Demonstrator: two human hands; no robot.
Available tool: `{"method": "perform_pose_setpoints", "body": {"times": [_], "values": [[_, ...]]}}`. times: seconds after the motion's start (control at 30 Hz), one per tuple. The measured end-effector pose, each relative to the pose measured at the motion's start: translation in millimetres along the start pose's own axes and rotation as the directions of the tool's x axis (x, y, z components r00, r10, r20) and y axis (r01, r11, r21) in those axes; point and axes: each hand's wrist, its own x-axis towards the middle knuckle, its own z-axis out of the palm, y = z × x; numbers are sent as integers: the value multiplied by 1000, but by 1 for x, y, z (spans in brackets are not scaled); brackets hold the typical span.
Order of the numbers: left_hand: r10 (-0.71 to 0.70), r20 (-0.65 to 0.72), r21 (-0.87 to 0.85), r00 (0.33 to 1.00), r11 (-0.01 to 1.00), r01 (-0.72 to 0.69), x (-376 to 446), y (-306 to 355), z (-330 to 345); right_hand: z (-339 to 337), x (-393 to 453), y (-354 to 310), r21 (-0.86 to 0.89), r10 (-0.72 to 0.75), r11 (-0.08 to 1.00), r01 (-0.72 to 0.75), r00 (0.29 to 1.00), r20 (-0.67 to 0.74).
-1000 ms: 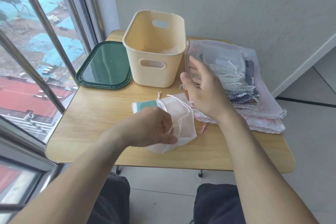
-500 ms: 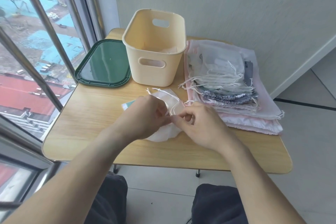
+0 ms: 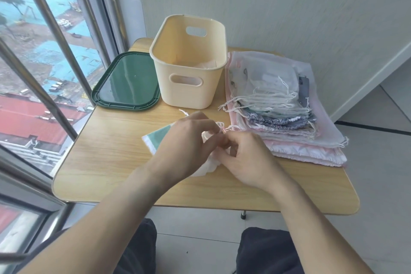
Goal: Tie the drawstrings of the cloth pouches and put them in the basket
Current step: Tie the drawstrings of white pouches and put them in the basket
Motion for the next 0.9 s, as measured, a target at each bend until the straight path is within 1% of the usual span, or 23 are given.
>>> {"method": "perform_pose_setpoints", "body": {"times": [0.07, 0.13, 0.23, 0.33, 0.43, 0.53, 0.6, 0.7, 0.8, 0.9], "values": [[8, -15, -32, 1000, 999, -8, 2, -1, 2, 0, 2, 1, 137, 33, 990, -27, 999, -38], [-20, -22, -79, 1000, 997, 18, 2, 1, 2, -1, 2, -1, 293, 76, 954, -57, 996, -53], [-41, -15, -98, 999, 994, 39, 1, 6, 1, -4, 0, -4, 460, 133, 880, -117, 991, -1], [-21, 51, -116, 998, 993, 27, 0, 7, -1, -8, -2, -6, 520, 183, 830, -200, 980, 85], [36, 69, -38, 997, 999, -34, 1, 2, -1, -11, -1, -7, 567, 201, 774, -283, 958, 204], [73, 73, 32, 995, 997, -75, 1, 1, 2, -13, 0, -7, 649, 206, 674, -353, 933, 294], [92, 88, 69, 992, 993, -98, 0, 3, 2, -13, 0, -6, 643, 232, 667, -377, 925, 302], [102, 93, 146, 990, 983, -115, -1, 6, 4, -9, 0, -6, 580, 301, 717, -386, 922, 242], [40, 88, 216, 995, 975, -58, -1, 8, 5, -4, 0, -3, 527, 299, 768, -363, 932, 205], [-69, 103, 219, 992, 975, 45, -3, 10, 3, -2, 2, -3, 436, 300, 840, -323, 946, 123]]}}
